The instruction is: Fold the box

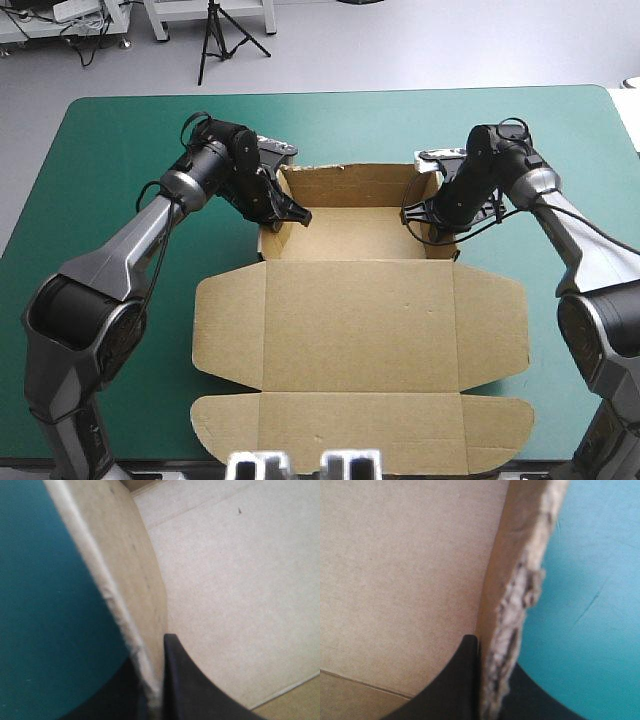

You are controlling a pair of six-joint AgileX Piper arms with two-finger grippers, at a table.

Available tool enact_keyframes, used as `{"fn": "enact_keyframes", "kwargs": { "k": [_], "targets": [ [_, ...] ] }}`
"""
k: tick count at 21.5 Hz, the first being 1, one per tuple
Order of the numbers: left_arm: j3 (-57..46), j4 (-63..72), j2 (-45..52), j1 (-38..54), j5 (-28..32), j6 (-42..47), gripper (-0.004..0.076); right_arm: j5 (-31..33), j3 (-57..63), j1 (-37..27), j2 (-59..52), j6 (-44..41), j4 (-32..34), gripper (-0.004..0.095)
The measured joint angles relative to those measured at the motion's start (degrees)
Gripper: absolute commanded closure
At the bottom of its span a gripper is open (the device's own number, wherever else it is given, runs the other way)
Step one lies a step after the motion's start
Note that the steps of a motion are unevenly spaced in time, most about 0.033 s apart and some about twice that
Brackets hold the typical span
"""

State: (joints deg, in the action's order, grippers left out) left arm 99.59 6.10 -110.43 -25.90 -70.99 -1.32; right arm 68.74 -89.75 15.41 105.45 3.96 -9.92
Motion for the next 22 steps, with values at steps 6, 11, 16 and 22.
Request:
{"fn": "enact_keyframes", "kwargs": {
  "k": [6,11,16,22],
  "targets": [
    [-0.4,0.3,-2.0,-1.1,0.5,1.3,0.0728,-0.2,0.0,0.0,0.0,0.4,3.4,0.0923],
    [-0.6,1.4,-2.0,-1.1,0.9,0.6,0.0586,-0.6,0.0,0.0,0.0,2.5,3.9,0.0795],
    [-1.2,3.3,-2.0,-1.1,0.5,-1.6,0.0244,0.9,0.0,-0.1,0.0,7.9,3.6,0.0191],
    [-1.2,3.7,-0.7,-1.2,0.5,-1.3,0.0199,1.2,-1.5,-0.1,-0.2,7.3,3.6,0.0115]
  ]
}}
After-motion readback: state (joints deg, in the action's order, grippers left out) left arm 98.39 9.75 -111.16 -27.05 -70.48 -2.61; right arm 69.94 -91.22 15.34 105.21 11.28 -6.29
